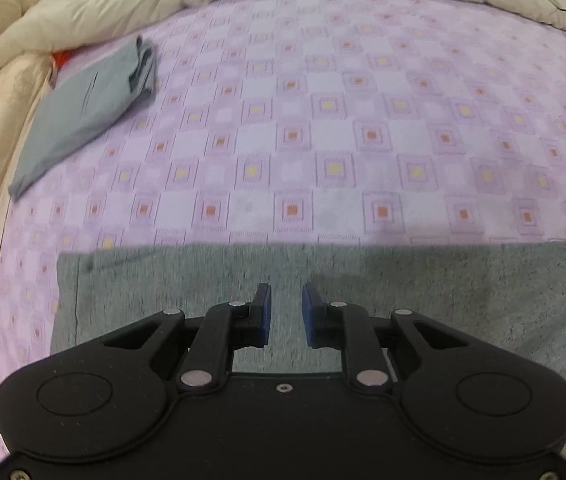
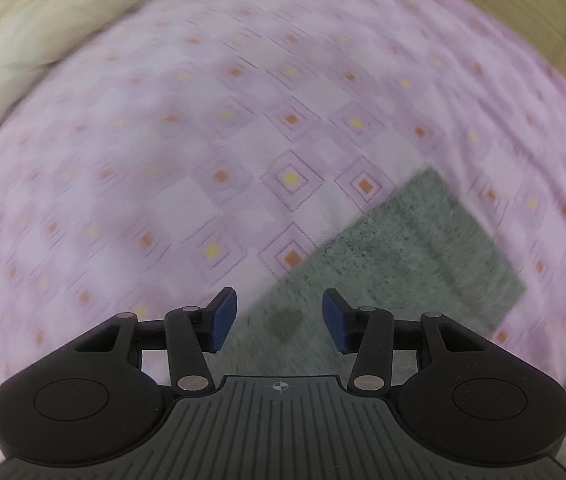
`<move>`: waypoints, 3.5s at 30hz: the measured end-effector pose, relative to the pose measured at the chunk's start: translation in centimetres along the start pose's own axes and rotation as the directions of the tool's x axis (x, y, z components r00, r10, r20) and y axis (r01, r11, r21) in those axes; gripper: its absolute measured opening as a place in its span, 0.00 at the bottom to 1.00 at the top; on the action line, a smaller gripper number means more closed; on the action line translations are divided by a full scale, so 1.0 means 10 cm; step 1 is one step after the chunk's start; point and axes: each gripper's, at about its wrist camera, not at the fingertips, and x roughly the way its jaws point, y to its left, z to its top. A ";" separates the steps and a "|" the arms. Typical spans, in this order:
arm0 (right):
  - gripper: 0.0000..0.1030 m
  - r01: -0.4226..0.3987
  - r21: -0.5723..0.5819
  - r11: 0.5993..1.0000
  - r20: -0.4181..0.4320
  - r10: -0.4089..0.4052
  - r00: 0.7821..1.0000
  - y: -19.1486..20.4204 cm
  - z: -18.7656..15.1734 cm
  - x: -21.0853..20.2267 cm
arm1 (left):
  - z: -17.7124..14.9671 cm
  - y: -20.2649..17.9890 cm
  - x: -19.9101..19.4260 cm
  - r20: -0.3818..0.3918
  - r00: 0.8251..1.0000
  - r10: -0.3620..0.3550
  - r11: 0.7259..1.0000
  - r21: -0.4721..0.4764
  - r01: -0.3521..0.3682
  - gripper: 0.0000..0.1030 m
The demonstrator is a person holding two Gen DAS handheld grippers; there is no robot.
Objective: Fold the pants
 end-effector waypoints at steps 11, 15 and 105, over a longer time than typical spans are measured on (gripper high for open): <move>0.05 -0.039 0.079 0.996 -0.057 0.043 0.997 -0.42 -0.17 0.07 | 0.31 0.08 0.02 -0.003 0.999 -0.036 0.998 -0.050 0.035 0.26; 0.05 -0.127 0.122 0.984 -0.023 0.131 0.991 -0.83 -0.49 -0.28 | 0.49 0.06 0.05 -0.006 0.995 -0.103 0.992 -0.075 0.102 0.26; 0.12 0.095 -0.594 0.799 0.181 0.018 0.983 -0.70 -2.13 -0.41 | -1.47 0.14 0.02 -0.172 0.973 -0.155 0.955 -0.278 0.103 0.04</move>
